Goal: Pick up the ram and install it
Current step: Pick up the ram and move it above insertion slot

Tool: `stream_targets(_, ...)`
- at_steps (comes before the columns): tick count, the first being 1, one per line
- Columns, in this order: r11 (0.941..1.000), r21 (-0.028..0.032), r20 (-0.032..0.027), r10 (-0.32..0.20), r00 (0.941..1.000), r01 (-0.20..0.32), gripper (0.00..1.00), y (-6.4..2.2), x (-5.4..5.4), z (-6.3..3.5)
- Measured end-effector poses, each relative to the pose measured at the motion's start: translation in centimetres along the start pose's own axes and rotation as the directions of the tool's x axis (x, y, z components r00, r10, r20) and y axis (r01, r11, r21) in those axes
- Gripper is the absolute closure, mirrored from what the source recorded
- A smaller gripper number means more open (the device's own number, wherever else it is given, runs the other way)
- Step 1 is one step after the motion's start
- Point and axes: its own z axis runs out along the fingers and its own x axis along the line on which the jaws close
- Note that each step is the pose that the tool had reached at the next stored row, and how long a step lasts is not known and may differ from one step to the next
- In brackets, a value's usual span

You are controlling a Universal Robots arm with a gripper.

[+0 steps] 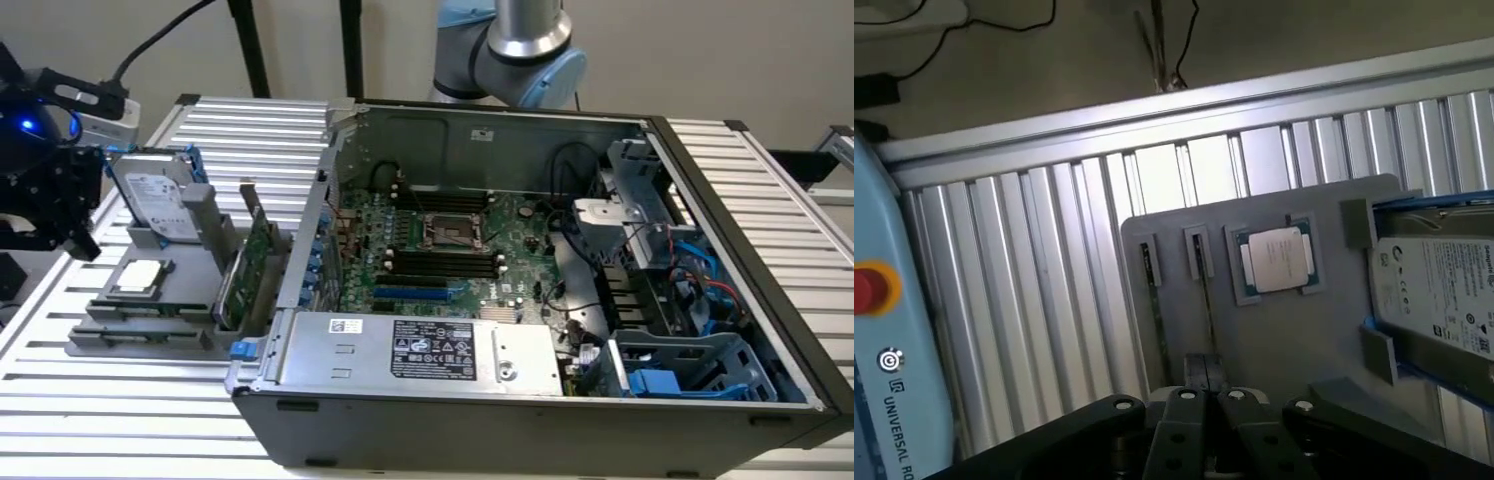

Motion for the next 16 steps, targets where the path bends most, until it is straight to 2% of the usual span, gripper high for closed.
stream_targets(8,0.9993,0.0016,-0.0005,-0.036,0.9993,0.036,1.0,-0.61,0.0,0.89)
stream_targets(16,0.9971,0.0012,-0.0015,-0.076,0.9971,0.076,1.0,-1.22,0.3,2.24)
